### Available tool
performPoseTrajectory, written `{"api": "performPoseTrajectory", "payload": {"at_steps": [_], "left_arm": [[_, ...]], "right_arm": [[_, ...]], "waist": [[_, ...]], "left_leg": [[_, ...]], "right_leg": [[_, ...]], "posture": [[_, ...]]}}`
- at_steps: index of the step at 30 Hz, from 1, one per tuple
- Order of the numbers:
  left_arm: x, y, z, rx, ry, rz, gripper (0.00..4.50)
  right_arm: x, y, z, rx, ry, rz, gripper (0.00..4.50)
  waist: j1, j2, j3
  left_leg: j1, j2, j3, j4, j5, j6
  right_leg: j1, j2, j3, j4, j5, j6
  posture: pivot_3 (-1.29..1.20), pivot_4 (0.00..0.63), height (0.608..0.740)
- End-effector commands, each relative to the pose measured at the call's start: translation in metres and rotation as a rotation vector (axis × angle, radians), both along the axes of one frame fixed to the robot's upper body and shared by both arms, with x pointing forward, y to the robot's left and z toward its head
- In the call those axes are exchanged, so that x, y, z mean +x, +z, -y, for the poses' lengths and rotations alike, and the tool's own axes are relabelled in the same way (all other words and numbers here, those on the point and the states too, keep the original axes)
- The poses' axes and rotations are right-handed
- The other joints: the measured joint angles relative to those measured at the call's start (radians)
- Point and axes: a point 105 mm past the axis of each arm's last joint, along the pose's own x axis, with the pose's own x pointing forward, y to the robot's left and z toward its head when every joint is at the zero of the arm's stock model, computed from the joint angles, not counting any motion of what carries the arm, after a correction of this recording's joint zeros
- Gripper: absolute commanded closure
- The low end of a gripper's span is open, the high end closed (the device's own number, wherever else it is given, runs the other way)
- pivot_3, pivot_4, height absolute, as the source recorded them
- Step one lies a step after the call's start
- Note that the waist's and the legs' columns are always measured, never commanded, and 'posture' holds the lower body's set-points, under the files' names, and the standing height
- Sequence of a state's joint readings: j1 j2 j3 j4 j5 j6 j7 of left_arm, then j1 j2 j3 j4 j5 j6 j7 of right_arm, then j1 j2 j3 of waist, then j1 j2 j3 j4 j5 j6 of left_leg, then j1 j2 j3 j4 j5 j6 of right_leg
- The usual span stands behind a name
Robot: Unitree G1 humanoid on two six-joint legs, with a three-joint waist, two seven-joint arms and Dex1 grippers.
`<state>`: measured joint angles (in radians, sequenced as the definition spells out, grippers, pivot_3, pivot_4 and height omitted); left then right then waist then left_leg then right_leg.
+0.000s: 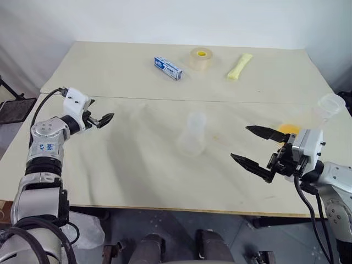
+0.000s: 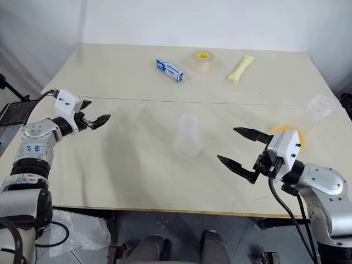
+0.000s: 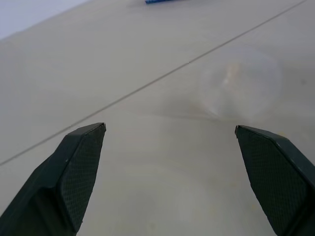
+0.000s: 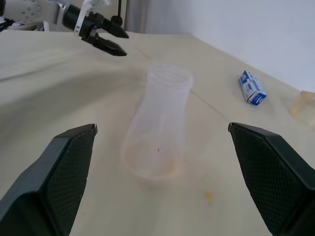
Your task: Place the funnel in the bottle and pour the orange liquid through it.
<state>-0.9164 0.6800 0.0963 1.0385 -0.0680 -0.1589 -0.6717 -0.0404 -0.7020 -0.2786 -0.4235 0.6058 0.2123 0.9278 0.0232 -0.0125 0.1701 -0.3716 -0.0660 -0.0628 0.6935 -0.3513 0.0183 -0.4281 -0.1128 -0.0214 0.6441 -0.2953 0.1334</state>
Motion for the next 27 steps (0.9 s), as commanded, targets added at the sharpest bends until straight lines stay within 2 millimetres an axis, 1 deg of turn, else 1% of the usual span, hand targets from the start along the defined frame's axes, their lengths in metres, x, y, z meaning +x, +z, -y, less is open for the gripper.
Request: {"api": "performPoseTrajectory", "payload": {"at_steps": [1,6,11,15,19,22,27], "left_arm": [[0.007,0.010,0.013,0.002,-0.031,0.039,0.01],[0.011,0.003,0.028,0.030,-0.083,0.008,0.01],[0.016,0.003,0.036,0.021,-0.082,0.011,0.01],[0.019,0.003,0.045,0.015,-0.098,0.003,0.01],[0.023,0.006,0.051,0.010,-0.097,-0.001,0.01],[0.026,0.011,0.056,-0.006,-0.100,-0.008,0.57],[0.028,0.010,0.058,-0.009,-0.102,-0.051,2.21]], "right_arm": [[-0.006,0.007,-0.004,0.011,0.012,0.033,0.00],[-0.009,0.006,-0.004,0.011,-0.002,0.034,0.00],[-0.011,0.006,-0.004,0.009,-0.006,0.033,0.00],[-0.010,0.007,-0.004,0.007,-0.007,0.037,0.00],[-0.009,0.008,-0.004,0.004,-0.007,0.039,0.00],[-0.008,0.008,-0.005,0.002,-0.006,0.041,0.00],[-0.008,0.009,-0.004,0.000,-0.010,0.045,0.00]], "waist": [[0.000,0.000,0.000],[-0.001,0.000,0.000],[-0.003,0.000,0.000],[-0.002,0.000,0.000],[-0.002,0.000,0.000],[-0.002,0.000,0.000],[-0.002,0.000,0.000]], "left_leg": [[0.000,0.000,0.000,0.000,0.000,0.000],[0.000,0.000,0.000,0.000,0.000,0.000],[0.000,0.000,0.001,0.000,0.000,0.000],[0.000,0.000,0.001,0.000,0.000,0.000],[0.000,0.000,0.001,0.000,0.000,0.000],[0.000,0.000,0.001,0.000,0.000,0.000],[0.000,0.000,0.001,0.000,0.000,0.000]], "right_leg": [[0.000,0.000,0.000,0.000,0.000,0.000],[0.000,0.000,0.000,0.000,0.000,0.000],[0.000,0.000,0.000,0.000,0.000,0.000],[0.000,0.000,0.000,0.000,0.000,0.000],[0.000,0.000,0.000,0.000,0.000,0.000],[0.000,0.000,0.000,0.000,0.000,0.000],[0.000,0.000,0.000,0.000,0.000,0.000]], "posture": [[0.00,0.150,0.740],[0.00,0.150,0.740],[0.00,0.150,0.740],[0.00,0.150,0.740],[0.00,0.150,0.740],[0.00,0.150,0.740],[0.00,0.150,0.740]]}}
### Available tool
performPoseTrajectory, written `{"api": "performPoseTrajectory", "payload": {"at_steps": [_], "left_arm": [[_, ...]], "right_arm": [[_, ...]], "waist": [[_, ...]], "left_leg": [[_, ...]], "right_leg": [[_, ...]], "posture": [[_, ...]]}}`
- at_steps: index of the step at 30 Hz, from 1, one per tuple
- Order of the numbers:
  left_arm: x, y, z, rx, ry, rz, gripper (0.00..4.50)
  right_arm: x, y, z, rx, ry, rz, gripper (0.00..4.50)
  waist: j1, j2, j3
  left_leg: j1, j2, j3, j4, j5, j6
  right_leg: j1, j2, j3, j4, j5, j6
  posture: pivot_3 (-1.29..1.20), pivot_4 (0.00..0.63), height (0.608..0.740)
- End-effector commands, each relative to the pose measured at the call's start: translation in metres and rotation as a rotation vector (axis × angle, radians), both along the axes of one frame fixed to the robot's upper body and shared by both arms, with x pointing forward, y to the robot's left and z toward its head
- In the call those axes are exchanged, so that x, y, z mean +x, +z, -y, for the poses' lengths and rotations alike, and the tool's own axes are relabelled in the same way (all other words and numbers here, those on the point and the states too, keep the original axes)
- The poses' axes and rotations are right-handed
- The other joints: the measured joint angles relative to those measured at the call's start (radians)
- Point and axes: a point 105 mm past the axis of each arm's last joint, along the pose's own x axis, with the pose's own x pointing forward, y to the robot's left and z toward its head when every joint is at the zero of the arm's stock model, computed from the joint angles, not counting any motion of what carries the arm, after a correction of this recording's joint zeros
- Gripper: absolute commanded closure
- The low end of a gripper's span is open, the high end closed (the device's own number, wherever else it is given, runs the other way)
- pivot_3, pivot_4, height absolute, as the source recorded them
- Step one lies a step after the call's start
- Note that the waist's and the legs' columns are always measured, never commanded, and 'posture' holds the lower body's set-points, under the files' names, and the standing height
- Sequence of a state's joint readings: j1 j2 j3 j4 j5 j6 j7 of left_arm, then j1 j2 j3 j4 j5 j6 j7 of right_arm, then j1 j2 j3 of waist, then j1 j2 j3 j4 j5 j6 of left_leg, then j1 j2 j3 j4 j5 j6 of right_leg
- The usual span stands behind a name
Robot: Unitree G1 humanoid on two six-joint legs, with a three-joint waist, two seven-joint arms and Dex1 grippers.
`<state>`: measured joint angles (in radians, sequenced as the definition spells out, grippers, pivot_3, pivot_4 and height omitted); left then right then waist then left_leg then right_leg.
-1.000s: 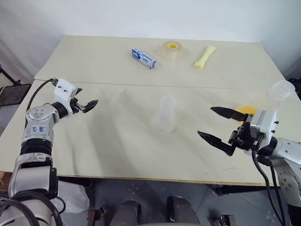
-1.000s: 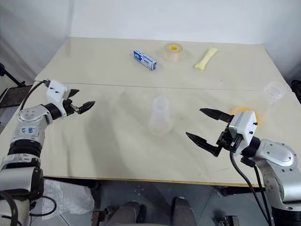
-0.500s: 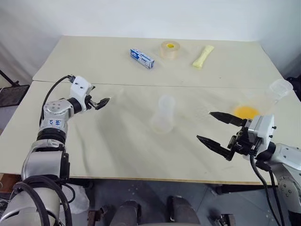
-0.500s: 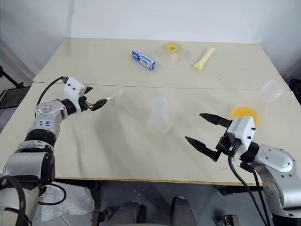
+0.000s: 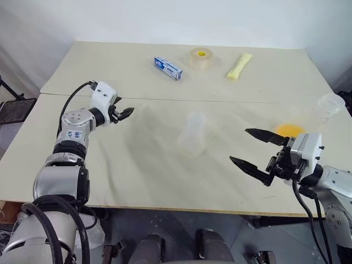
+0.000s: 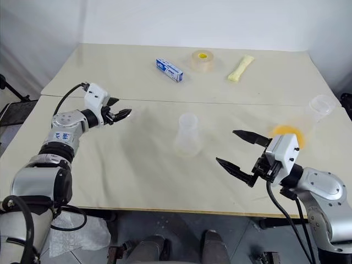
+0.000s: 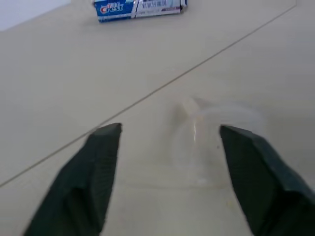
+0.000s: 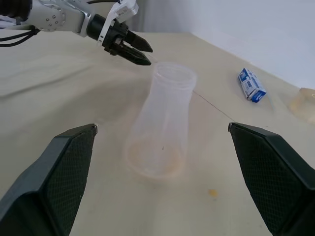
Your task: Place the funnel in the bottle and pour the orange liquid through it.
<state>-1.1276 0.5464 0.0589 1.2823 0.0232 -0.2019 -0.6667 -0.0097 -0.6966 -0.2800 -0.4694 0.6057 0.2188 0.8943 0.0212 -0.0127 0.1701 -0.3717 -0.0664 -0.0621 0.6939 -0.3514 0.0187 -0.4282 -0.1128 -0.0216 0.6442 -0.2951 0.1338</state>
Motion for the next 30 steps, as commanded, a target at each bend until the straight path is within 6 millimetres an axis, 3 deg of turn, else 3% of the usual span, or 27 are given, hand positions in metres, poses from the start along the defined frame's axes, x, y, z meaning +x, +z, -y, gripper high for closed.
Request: {"api": "performPoseTrajectory", "payload": {"at_steps": [1,7,16,20,27,30], "left_arm": [[0.002,0.007,0.000,0.013,0.002,-0.002,2.56],[0.003,0.005,0.003,0.034,-0.003,-0.022,4.48],[0.001,0.004,0.006,0.025,-0.029,-0.029,4.48],[-0.005,0.011,0.013,-0.015,-0.131,-0.039,4.48],[-0.022,0.045,0.028,-0.141,-0.368,-0.037,4.48],[-0.032,0.071,0.029,-0.166,-0.456,-0.039,4.48]], "right_arm": [[-0.003,0.010,0.000,-0.003,0.002,0.041,0.00],[-0.003,0.010,0.001,-0.006,-0.004,0.041,0.00],[-0.003,0.011,0.003,-0.010,-0.013,0.040,0.00],[-0.003,0.011,0.004,-0.010,-0.017,0.040,0.00],[-0.004,0.011,0.005,-0.011,-0.021,0.039,0.00],[-0.003,0.013,0.008,-0.013,-0.018,0.042,0.00]], "waist": [[0.000,0.000,0.000],[0.000,0.000,0.000],[0.001,0.000,0.000],[0.000,0.000,0.000],[0.000,0.000,0.000],[-0.002,0.000,0.000]], "left_leg": [[0.000,0.000,0.000,0.000,0.000,0.000],[0.000,0.000,0.000,0.000,0.000,0.000],[0.000,0.000,0.000,0.000,0.000,0.000],[0.000,0.000,0.000,0.000,0.000,0.000],[0.000,0.000,0.000,0.000,0.000,0.000],[0.000,0.000,0.000,0.000,0.000,0.000]], "right_leg": [[0.000,0.000,0.000,0.000,0.000,0.000],[0.000,0.000,0.000,0.000,0.000,0.000],[0.000,0.000,0.000,0.000,0.000,0.000],[0.000,0.000,0.000,0.000,0.000,0.000],[0.000,0.000,0.000,0.000,0.000,0.000],[0.000,0.000,0.000,0.000,0.000,0.000]], "posture": [[0.00,0.150,0.740],[0.00,0.150,0.740],[0.00,0.150,0.740],[0.00,0.150,0.740],[0.00,0.150,0.740],[0.00,0.150,0.740]]}}
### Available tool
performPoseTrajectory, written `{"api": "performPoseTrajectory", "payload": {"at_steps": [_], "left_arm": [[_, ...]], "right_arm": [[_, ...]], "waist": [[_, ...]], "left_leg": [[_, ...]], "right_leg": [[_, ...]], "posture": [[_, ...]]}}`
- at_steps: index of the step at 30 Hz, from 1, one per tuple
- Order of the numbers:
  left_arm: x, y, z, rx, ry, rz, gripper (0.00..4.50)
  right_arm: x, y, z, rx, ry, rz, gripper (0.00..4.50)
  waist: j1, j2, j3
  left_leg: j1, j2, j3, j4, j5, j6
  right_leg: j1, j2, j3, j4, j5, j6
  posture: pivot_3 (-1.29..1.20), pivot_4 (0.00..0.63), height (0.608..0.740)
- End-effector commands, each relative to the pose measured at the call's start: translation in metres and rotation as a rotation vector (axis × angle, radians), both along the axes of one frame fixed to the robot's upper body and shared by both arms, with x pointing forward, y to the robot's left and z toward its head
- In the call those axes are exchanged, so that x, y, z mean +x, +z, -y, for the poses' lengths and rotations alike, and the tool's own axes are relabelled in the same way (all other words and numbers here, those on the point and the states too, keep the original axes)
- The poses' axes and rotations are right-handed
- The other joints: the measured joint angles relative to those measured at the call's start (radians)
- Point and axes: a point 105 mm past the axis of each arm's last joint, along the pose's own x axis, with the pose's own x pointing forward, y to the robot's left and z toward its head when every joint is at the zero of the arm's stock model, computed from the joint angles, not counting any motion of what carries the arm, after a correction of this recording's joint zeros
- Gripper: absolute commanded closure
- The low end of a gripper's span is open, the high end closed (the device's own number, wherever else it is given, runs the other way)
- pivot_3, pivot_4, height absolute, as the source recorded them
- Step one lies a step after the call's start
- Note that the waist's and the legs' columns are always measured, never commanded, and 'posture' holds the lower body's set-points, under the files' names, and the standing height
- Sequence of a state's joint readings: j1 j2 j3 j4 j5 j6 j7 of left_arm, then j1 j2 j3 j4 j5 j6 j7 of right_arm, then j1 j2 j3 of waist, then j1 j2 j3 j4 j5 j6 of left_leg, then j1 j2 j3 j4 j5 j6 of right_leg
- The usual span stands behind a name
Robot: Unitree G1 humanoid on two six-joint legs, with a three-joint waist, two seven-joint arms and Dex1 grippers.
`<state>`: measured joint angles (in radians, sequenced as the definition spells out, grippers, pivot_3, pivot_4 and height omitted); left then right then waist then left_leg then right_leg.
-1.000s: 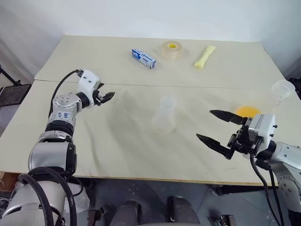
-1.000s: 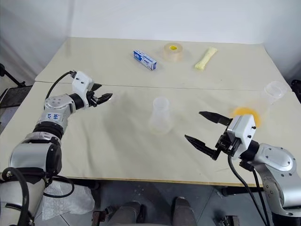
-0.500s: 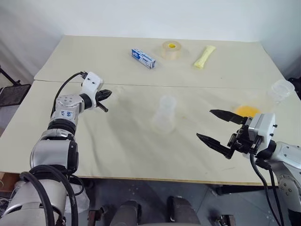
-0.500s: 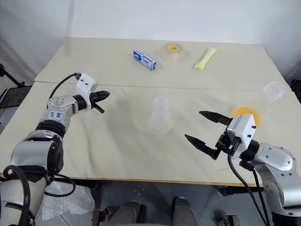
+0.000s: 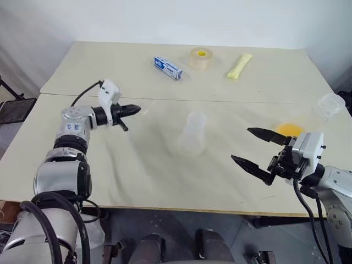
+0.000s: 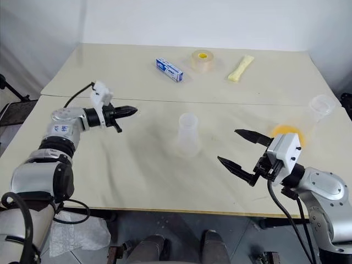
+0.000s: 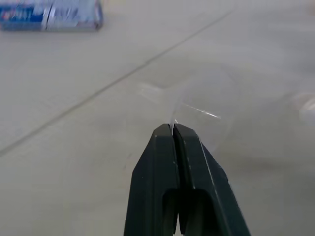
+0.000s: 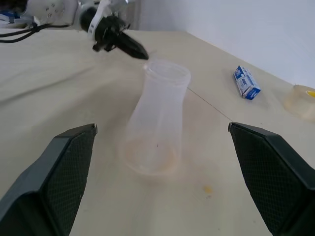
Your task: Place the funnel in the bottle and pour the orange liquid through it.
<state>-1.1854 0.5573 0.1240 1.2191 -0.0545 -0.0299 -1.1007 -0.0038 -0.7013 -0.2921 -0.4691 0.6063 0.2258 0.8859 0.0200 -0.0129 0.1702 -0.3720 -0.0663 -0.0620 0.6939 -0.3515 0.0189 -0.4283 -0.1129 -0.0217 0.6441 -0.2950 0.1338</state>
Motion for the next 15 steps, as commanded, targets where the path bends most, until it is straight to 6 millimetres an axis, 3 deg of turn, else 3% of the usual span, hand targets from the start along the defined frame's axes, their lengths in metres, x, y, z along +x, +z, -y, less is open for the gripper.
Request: {"api": "performPoseTrajectory", "payload": {"at_steps": [1,6,11,15], "left_arm": [[-0.010,0.053,-0.002,-0.061,-0.078,0.083,4.48],[-0.017,0.070,-0.004,-0.113,-0.111,0.012,4.48],[-0.039,0.075,0.013,-0.075,-0.293,-0.211,4.48],[-0.046,0.087,0.025,-0.103,-0.347,-0.278,4.48]], "right_arm": [[-0.004,0.013,0.005,-0.013,0.007,0.045,0.00],[-0.006,0.016,0.006,-0.014,0.030,0.042,0.00],[-0.011,0.021,0.003,-0.004,0.098,0.020,0.00],[-0.007,0.021,0.005,-0.016,0.098,0.023,0.00]], "waist": [[-0.001,0.000,0.000],[-0.002,0.000,0.000],[-0.005,0.000,0.000],[-0.004,0.000,0.000]], "left_leg": [[0.000,0.000,0.000,0.000,0.000,0.000],[0.000,0.001,0.000,0.000,0.000,0.000],[0.000,0.001,0.000,0.000,0.000,0.000],[0.000,0.000,0.000,0.000,-0.001,0.001]], "right_leg": [[0.000,0.000,0.000,0.000,0.000,0.000],[0.000,0.000,0.000,0.000,0.000,0.000],[0.000,0.001,0.000,0.000,0.000,0.000],[0.000,0.001,0.001,0.000,0.000,0.000]], "posture": [[0.00,0.150,0.740],[0.00,0.150,0.740],[0.00,0.150,0.740],[0.00,0.150,0.740]]}}
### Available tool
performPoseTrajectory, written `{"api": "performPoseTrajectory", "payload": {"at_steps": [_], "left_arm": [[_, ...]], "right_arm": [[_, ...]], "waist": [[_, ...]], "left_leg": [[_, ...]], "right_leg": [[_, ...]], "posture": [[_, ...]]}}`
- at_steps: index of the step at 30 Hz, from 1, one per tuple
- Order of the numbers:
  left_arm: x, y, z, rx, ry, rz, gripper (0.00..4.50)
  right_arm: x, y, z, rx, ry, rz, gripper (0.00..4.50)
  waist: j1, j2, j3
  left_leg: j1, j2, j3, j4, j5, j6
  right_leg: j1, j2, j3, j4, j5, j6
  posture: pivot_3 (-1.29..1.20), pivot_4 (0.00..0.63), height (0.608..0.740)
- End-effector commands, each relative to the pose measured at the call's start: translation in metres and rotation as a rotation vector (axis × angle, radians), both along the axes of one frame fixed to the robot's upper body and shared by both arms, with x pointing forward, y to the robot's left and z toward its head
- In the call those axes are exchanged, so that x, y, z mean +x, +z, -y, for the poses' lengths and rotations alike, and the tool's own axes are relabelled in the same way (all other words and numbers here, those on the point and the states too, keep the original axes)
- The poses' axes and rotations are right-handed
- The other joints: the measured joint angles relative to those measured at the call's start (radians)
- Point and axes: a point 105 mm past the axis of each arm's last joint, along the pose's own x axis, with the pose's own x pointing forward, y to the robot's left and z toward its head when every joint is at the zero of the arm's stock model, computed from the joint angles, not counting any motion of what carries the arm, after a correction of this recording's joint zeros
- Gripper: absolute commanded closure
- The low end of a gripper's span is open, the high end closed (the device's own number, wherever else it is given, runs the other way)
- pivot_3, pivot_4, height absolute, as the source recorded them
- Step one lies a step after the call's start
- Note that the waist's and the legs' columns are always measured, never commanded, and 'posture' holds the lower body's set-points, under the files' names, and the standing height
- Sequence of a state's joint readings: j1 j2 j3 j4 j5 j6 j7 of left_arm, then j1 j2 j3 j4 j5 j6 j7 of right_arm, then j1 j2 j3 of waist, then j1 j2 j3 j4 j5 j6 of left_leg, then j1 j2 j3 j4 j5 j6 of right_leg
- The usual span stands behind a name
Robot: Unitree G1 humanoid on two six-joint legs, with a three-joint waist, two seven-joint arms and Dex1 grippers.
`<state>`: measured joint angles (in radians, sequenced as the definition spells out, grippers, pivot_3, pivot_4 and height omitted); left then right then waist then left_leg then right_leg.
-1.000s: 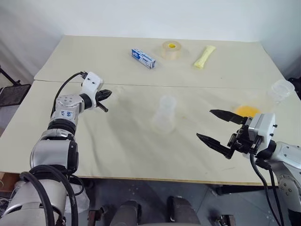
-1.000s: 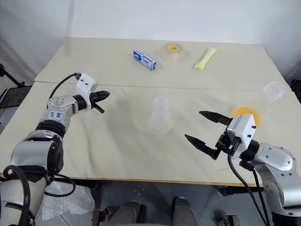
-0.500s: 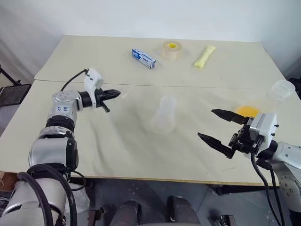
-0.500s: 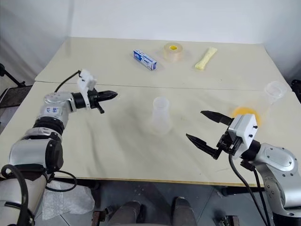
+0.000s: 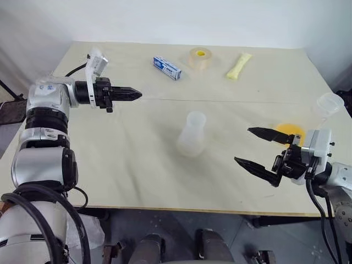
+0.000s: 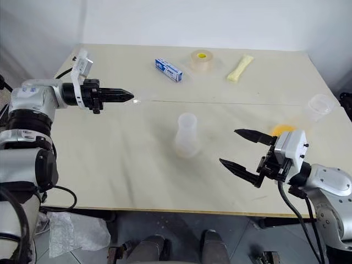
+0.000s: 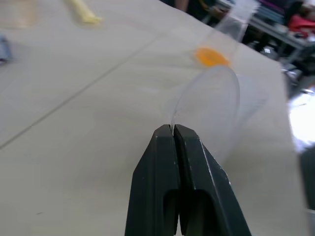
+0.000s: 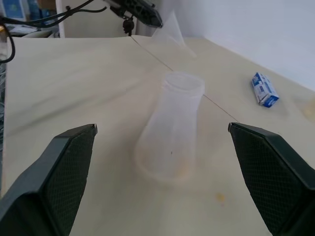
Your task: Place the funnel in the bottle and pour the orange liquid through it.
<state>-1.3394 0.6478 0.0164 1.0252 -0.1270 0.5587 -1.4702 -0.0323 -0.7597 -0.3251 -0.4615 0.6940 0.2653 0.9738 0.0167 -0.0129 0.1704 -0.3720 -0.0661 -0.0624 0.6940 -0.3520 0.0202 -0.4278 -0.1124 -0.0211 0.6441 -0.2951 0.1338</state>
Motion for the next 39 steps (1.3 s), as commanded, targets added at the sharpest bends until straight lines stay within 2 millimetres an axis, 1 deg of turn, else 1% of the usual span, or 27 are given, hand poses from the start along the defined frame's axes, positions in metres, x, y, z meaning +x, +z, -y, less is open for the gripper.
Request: {"api": "performPoseTrajectory", "payload": {"at_steps": [1,4,8,12,16,19,28,39], "left_arm": [[-0.007,0.028,0.012,-0.024,-0.051,0.002,4.48],[-0.008,0.035,0.020,-0.033,-0.056,-0.028,4.48],[-0.014,0.040,0.031,-0.052,-0.100,-0.114,4.48],[-0.025,0.047,0.046,-0.041,-0.161,-0.223,4.48],[-0.031,0.055,0.057,-0.033,-0.189,-0.259,4.48],[-0.038,0.060,0.069,0.005,-0.215,-0.303,4.48],[-0.047,0.055,0.080,0.106,-0.261,-0.366,4.48],[-0.042,0.042,0.085,0.210,-0.261,-0.367,4.48]], "right_arm": [[0.001,0.010,0.004,-0.004,-0.004,0.045,0.00],[0.003,0.011,0.003,-0.003,-0.007,0.051,0.00],[0.003,0.009,0.001,0.000,-0.012,0.053,0.00],[0.001,0.007,0.000,0.004,-0.023,0.054,0.00],[0.000,0.005,0.000,0.003,-0.029,0.053,0.00],[0.000,0.004,0.000,0.004,-0.034,0.053,0.00],[-0.001,0.000,-0.002,0.007,-0.038,0.055,0.00],[-0.005,-0.005,-0.002,0.015,-0.065,0.050,0.00]], "waist": [[-0.001,0.000,0.000],[-0.002,0.000,0.000],[-0.005,0.000,0.000],[-0.004,0.000,0.000],[-0.006,0.000,0.001],[-0.007,0.000,0.001],[-0.014,0.003,0.003],[-0.015,0.003,0.004]], "left_leg": [[0.000,0.000,0.000,0.000,0.000,0.000],[0.000,0.000,0.000,0.000,0.000,0.000],[0.000,0.000,0.000,0.000,0.000,0.000],[0.000,0.000,0.000,0.000,0.000,0.000],[0.000,0.000,0.000,0.000,0.000,0.000],[0.000,0.000,0.000,0.000,0.000,0.000],[0.000,0.000,0.000,-0.001,0.000,0.000],[-0.001,0.000,0.000,0.000,0.000,0.000]], "right_leg": [[0.000,0.000,0.000,0.000,0.000,0.000],[0.000,0.000,0.000,0.000,0.000,0.000],[0.000,0.000,0.000,0.000,0.000,0.000],[0.000,0.000,0.000,0.000,0.000,0.000],[-0.001,0.000,0.001,0.000,0.000,0.000],[-0.001,0.000,0.001,-0.001,0.000,0.000],[-0.001,0.000,0.003,-0.001,0.000,0.000],[-0.001,0.000,0.003,-0.002,0.000,0.000]], "posture": [[0.00,0.150,0.740],[0.00,0.150,0.740],[0.00,0.150,0.740],[0.00,0.150,0.740],[0.00,0.150,0.740],[0.00,0.150,0.740],[0.00,0.150,0.740],[0.00,0.150,0.740]]}}
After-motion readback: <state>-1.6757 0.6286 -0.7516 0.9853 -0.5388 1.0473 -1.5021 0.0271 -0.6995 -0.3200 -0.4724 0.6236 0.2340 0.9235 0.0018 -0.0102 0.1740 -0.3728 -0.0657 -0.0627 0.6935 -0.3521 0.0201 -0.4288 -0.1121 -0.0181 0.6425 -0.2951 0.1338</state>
